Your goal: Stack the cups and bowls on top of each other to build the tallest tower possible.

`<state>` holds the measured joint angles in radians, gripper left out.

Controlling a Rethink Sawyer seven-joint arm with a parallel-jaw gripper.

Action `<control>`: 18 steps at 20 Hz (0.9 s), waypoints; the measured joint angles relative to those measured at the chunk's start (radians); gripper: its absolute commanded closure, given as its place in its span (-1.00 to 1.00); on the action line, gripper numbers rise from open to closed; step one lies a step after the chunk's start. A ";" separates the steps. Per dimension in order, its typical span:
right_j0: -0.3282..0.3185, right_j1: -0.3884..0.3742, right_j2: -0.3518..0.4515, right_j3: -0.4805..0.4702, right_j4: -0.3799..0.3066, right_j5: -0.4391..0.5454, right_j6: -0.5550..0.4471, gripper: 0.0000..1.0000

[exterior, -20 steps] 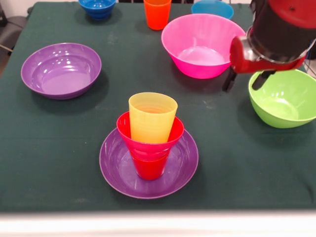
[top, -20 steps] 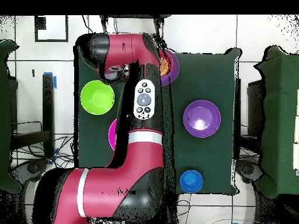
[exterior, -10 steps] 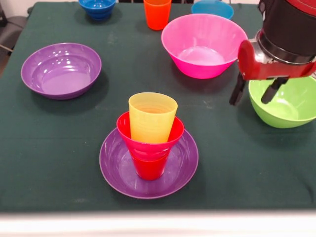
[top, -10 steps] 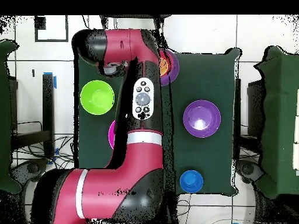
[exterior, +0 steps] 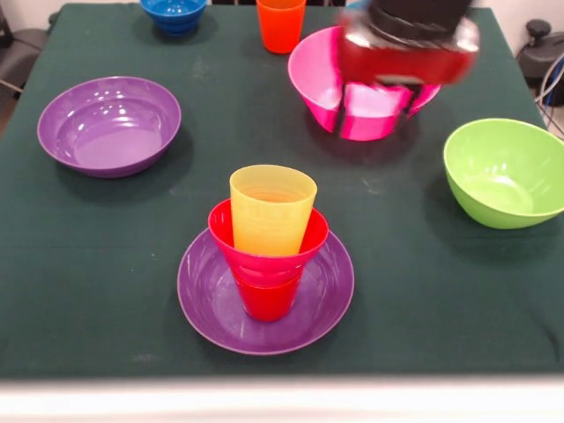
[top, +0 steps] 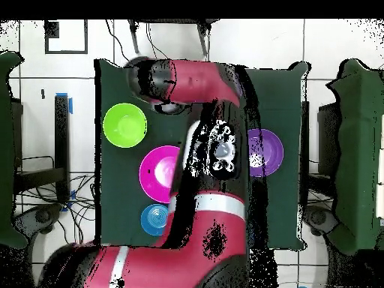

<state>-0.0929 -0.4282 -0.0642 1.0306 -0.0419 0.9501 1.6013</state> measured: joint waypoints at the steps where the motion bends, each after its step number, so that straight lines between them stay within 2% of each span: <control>1: -0.022 -0.026 0.001 0.041 -0.003 -0.016 -0.001 -1.00; 4: -0.098 -0.111 0.002 0.165 -0.023 -0.056 -0.009 -1.00; 10: -0.206 -0.219 0.012 0.319 -0.066 -0.091 -0.024 -1.00; 14: -0.303 -0.287 0.041 0.449 -0.117 -0.178 -0.026 -1.00; 18: -0.357 -0.310 0.062 0.540 -0.184 -0.294 -0.026 -1.00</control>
<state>-0.4501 -0.7384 -0.0020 1.5707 -0.2263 0.6561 1.5756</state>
